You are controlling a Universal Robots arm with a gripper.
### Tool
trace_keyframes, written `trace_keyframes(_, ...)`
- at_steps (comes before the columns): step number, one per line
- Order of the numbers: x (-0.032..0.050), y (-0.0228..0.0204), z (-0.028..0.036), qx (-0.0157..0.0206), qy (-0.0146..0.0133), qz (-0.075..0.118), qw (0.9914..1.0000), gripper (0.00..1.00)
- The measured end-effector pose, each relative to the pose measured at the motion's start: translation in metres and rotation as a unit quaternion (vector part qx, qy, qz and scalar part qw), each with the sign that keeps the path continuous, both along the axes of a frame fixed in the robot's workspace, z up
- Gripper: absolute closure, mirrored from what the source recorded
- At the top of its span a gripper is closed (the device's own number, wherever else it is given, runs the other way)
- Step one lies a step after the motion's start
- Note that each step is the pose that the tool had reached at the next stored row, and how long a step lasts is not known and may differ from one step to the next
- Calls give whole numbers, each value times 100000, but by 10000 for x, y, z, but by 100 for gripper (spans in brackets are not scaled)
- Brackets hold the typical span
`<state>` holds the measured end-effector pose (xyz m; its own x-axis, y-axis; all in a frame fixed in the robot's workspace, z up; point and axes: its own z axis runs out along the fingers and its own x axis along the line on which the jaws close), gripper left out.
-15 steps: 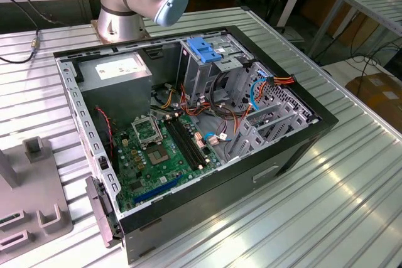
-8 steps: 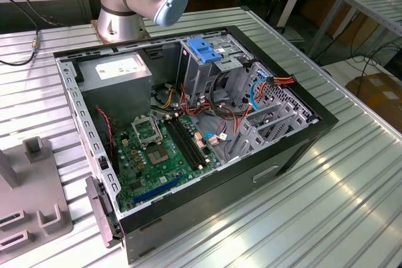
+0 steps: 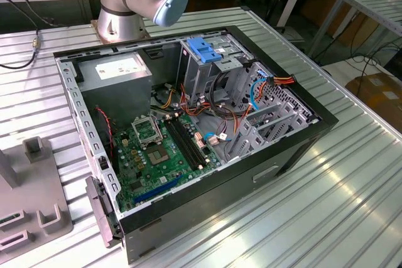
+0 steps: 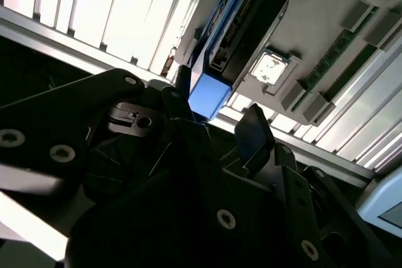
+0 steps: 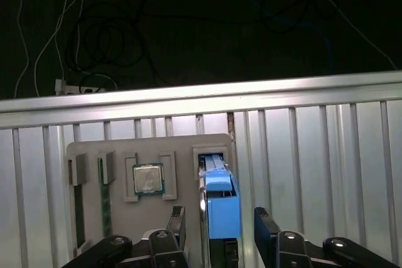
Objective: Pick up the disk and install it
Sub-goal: 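Pick up the disk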
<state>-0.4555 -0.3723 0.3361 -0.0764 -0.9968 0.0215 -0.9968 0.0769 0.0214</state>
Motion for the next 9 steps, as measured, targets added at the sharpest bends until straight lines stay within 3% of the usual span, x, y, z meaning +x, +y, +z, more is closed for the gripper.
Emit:
trace_keyframes(8, -14, 3, -109, -9, -4, 7, 100000, 44)
trace_keyframes(9, -17, 3, -145, -10, -3, 22, 100000, 44)
